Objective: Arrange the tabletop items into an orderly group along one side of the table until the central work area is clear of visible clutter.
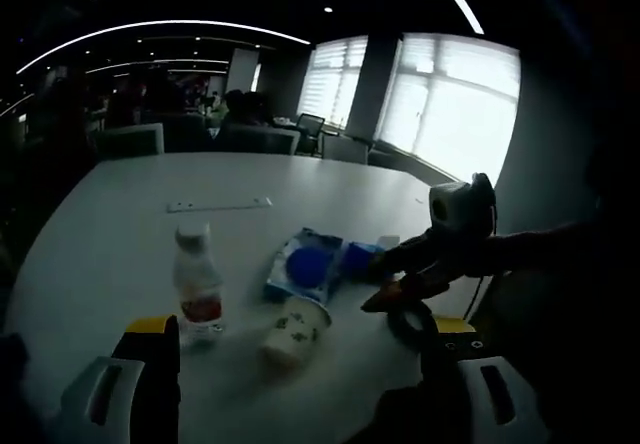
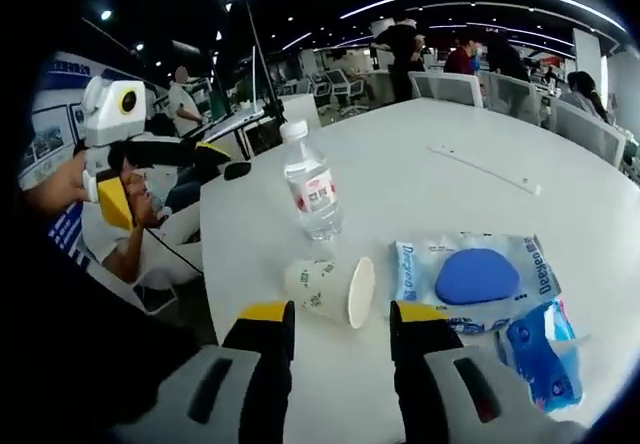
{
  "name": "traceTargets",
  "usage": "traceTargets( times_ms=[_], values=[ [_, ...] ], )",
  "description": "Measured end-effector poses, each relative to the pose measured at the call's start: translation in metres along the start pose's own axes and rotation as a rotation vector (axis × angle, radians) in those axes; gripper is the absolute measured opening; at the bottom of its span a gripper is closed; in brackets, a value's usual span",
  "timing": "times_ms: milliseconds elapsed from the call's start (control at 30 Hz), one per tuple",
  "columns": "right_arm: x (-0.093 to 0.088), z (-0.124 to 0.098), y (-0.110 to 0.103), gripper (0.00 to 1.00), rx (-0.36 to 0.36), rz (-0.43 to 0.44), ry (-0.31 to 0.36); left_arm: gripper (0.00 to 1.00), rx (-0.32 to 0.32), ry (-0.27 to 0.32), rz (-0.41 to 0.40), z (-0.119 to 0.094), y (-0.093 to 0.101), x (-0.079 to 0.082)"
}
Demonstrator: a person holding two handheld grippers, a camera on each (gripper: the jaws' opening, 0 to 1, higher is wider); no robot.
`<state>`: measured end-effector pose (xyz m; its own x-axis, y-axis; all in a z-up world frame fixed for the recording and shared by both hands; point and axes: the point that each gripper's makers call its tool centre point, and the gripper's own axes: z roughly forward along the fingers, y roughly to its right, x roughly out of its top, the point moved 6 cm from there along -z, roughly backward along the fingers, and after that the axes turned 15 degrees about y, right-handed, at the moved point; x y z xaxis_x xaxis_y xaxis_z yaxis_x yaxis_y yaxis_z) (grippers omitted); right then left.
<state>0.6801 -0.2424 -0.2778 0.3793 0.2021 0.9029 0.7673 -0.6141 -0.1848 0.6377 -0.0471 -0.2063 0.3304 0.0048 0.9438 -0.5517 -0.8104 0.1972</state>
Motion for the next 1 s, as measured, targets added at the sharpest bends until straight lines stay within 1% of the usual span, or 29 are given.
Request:
traceTargets(
  times_ms=[67, 133, 233, 300, 333, 367, 400, 433, 500, 567, 633, 800, 867, 1000],
  values=[
    [-0.005, 0.007, 0.001, 0.33, 0.011, -0.009, -0.026, 1.00, -0.002, -0.001, 0.005, -0.001, 0.000, 0.000],
    [-0.007, 0.016, 0.003, 0.32, 0.028, -0.013, -0.033, 1.00, -0.007, 0.002, 0.008, -0.002, 0.001, -0.001],
    [-0.008, 0.023, 0.006, 0.27, 0.044, -0.036, -0.043, 1.00, -0.017, -0.007, 0.012, -0.003, 0.002, -0.002],
    [-0.009, 0.028, 0.008, 0.25, 0.051, -0.022, -0.050, 1.00, -0.021, -0.018, 0.024, -0.003, 0.003, -0.005],
    [-0.010, 0.031, 0.005, 0.26, 0.068, 0.060, -0.048, 1.00, -0.024, -0.020, 0.027, -0.004, 0.003, -0.005],
    [-0.010, 0.033, 0.006, 0.26, 0.068, 0.089, -0.041, 1.00, -0.024, -0.019, 0.027, -0.004, 0.002, -0.006],
    [-0.009, 0.035, 0.008, 0.25, 0.058, 0.092, -0.036, 1.00, -0.023, -0.008, 0.028, -0.004, 0.002, -0.005],
    [-0.011, 0.038, 0.011, 0.24, 0.059, 0.086, -0.044, 1.00, -0.022, -0.003, 0.029, -0.004, 0.002, -0.004],
    [-0.015, 0.043, 0.011, 0.23, 0.068, 0.099, -0.057, 1.00, -0.021, 0.002, 0.024, -0.004, 0.002, -0.004],
    [-0.015, 0.046, 0.011, 0.21, 0.076, 0.092, -0.070, 1.00, -0.019, 0.002, 0.024, -0.004, 0.002, -0.003],
    [-0.015, 0.049, 0.010, 0.19, 0.084, 0.094, -0.082, 1.00, -0.019, -0.001, 0.022, -0.004, 0.001, -0.004],
    [-0.016, 0.048, 0.006, 0.09, 0.095, 0.106, -0.092, 1.00, -0.017, -0.004, 0.014, -0.005, -0.002, -0.007],
    [-0.016, 0.048, 0.005, 0.04, 0.098, 0.112, -0.090, 1.00, -0.015, -0.006, 0.009, -0.005, -0.003, -0.008],
    [-0.013, 0.046, 0.001, 0.00, 0.113, 0.111, -0.078, 1.00, -0.010, -0.007, 0.004, -0.004, -0.003, -0.008]
  ],
)
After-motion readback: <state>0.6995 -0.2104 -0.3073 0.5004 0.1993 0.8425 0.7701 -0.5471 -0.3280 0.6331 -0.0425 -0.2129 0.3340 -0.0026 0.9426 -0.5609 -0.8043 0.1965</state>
